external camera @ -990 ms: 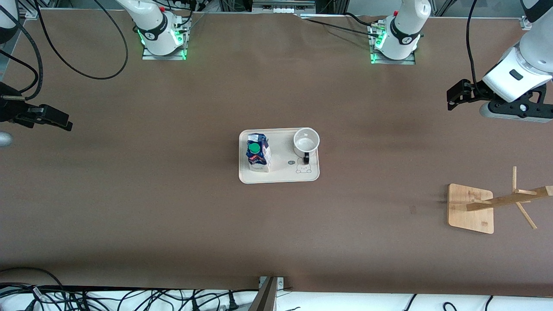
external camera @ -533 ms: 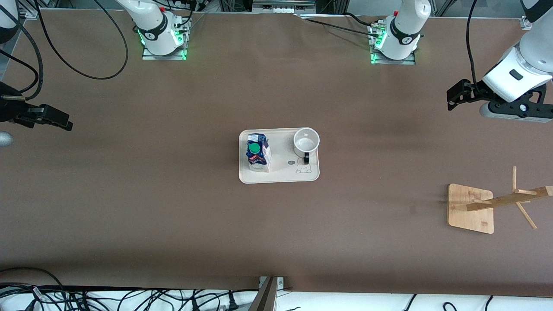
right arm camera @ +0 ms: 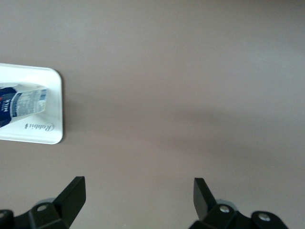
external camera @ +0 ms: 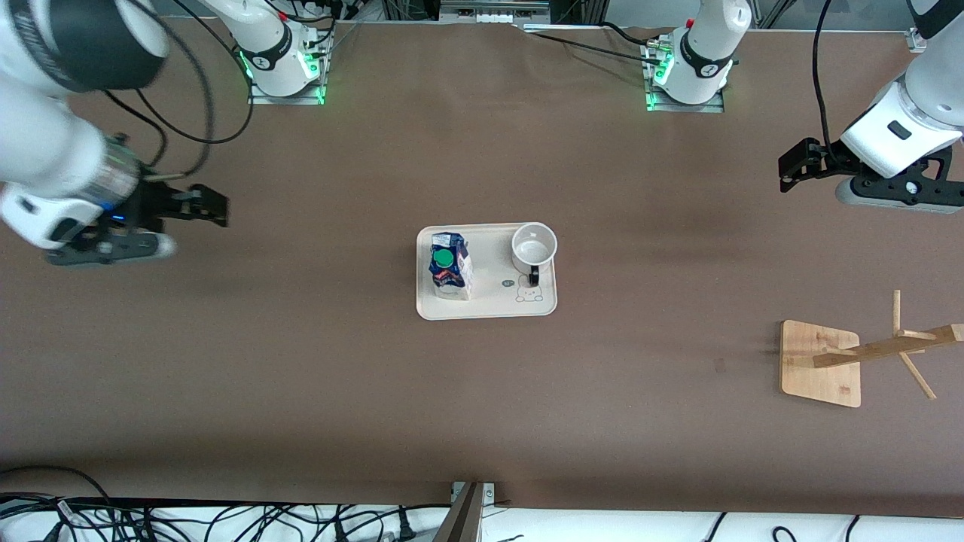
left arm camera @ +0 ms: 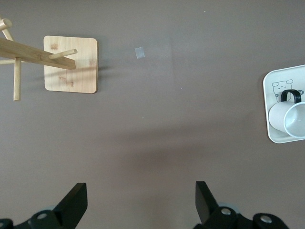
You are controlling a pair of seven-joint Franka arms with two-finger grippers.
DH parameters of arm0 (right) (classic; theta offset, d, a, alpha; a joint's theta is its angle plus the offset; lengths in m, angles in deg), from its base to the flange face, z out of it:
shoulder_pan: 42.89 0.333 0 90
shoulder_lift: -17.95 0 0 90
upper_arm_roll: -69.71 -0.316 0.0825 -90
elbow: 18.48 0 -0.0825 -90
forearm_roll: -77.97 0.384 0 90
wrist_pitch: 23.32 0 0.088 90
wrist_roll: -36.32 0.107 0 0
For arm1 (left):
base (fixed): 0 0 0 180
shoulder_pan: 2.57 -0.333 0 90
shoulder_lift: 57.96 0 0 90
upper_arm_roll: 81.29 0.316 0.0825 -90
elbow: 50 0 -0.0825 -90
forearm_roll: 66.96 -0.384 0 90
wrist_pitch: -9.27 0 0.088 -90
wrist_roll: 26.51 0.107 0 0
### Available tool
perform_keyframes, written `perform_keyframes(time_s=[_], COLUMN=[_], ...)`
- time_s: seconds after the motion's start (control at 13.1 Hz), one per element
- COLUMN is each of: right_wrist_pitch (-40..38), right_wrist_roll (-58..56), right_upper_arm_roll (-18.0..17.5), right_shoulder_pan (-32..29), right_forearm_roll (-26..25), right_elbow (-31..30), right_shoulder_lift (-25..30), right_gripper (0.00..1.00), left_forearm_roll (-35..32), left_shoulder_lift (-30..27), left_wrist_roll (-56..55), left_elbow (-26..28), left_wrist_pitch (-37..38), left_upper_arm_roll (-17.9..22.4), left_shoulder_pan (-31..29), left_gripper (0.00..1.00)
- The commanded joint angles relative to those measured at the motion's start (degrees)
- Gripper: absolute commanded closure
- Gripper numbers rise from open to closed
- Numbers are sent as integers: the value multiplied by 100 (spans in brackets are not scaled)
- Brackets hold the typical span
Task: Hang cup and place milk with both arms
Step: 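Lower the right gripper over the blue milk carton on the tray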
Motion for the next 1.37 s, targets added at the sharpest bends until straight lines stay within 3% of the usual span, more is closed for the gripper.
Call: perform_keyframes(time_s=[0.0, 0.38, 0.76, 0.91, 1.07, 1.29], right_wrist_pitch=[538, 1242, 1445, 1410, 1410, 1594], right_wrist_roll=[4, -13, -110, 170, 1229, 2068], right_upper_arm_roll=[46, 46, 72, 55, 54, 46], right_shoulder_pan=[358, 1034, 1291, 1317, 1326, 1554], right_forearm_roll=[224, 330, 216, 460, 978, 1103], right_elbow=[63, 63, 62, 54, 62, 71], right_shoulder_lift=[-533, -1325, -1466, -1449, -1449, -1484], right_gripper=[0, 0, 0, 0, 0, 0], left_forearm_roll=[-13, -13, -13, -13, -13, -13], left_shoulder_lift=[74, 74, 74, 74, 65, 65], left_wrist_roll=[-37, -46, -37, -46, -37, -46], left_elbow=[-188, -188, -188, -188, -188, -188], left_wrist_pitch=[140, 149, 149, 149, 149, 175], left_upper_arm_roll=[-5, -14, -14, -14, -14, -14], left_shoulder_pan=[46, 37, 37, 37, 37, 37], left_gripper=[0, 0, 0, 0, 0, 0])
